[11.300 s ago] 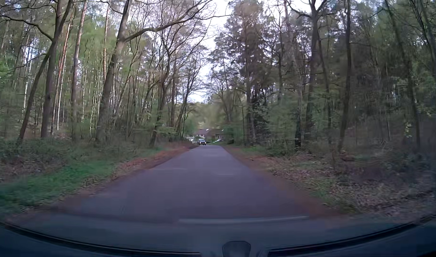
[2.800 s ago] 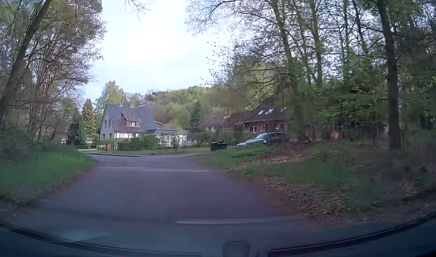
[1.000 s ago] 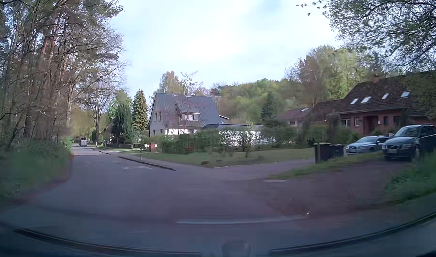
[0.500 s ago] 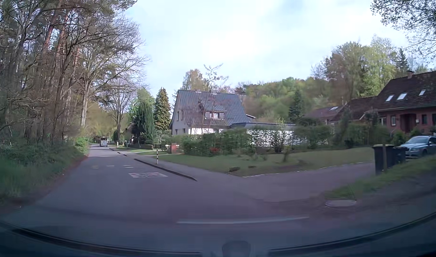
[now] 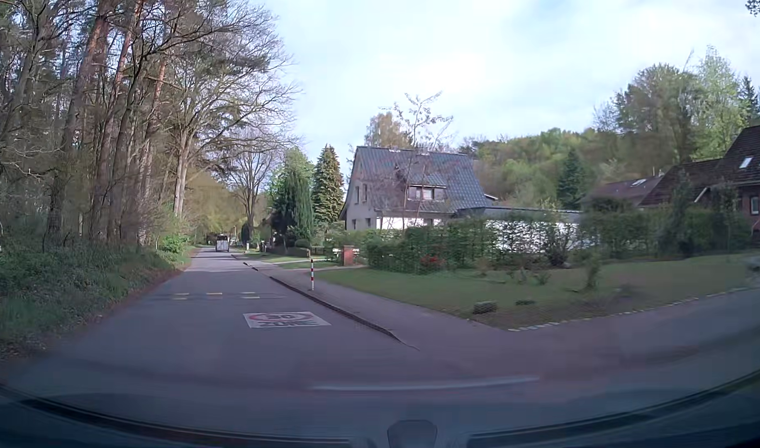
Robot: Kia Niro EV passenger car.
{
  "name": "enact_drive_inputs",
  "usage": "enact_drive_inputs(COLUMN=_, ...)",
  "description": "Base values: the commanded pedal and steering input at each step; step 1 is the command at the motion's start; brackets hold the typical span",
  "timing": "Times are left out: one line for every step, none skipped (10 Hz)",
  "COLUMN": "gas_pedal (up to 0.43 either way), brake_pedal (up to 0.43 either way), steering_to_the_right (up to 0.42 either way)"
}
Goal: Follow the waypoints while adhering to traffic rules and regulations
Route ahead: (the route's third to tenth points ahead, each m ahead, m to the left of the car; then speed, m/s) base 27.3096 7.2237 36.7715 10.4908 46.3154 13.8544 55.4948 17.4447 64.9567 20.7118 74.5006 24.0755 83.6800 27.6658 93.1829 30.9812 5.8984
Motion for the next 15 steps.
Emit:
enact_drive_inputs(gas_pedal=0.0, brake_pedal=0.152, steering_to_the_right=-0.146)
enact_drive_inputs(gas_pedal=0.0, brake_pedal=0.165, steering_to_the_right=-0.146)
enact_drive_inputs(gas_pedal=0.0, brake_pedal=0.165, steering_to_the_right=-0.146)
enact_drive_inputs(gas_pedal=0.0, brake_pedal=0.171, steering_to_the_right=-0.146)
enact_drive_inputs(gas_pedal=0.0, brake_pedal=0.177, steering_to_the_right=-0.146)
enact_drive_inputs(gas_pedal=0.0, brake_pedal=0.183, steering_to_the_right=-0.146)
enact_drive_inputs(gas_pedal=0.0, brake_pedal=0.195, steering_to_the_right=-0.146)
enact_drive_inputs(gas_pedal=0.0, brake_pedal=0.201, steering_to_the_right=-0.146)
enact_drive_inputs(gas_pedal=0.0, brake_pedal=0.213, steering_to_the_right=-0.146)
enact_drive_inputs(gas_pedal=0.0, brake_pedal=0.22, steering_to_the_right=-0.146)
enact_drive_inputs(gas_pedal=0.0, brake_pedal=0.226, steering_to_the_right=-0.145)
enact_drive_inputs(gas_pedal=0.0, brake_pedal=0.226, steering_to_the_right=-0.141)
enact_drive_inputs(gas_pedal=0.0, brake_pedal=0.226, steering_to_the_right=-0.135)
enact_drive_inputs(gas_pedal=0.0, brake_pedal=0.226, steering_to_the_right=-0.13)
enact_drive_inputs(gas_pedal=0.0, brake_pedal=0.226, steering_to_the_right=-0.125)
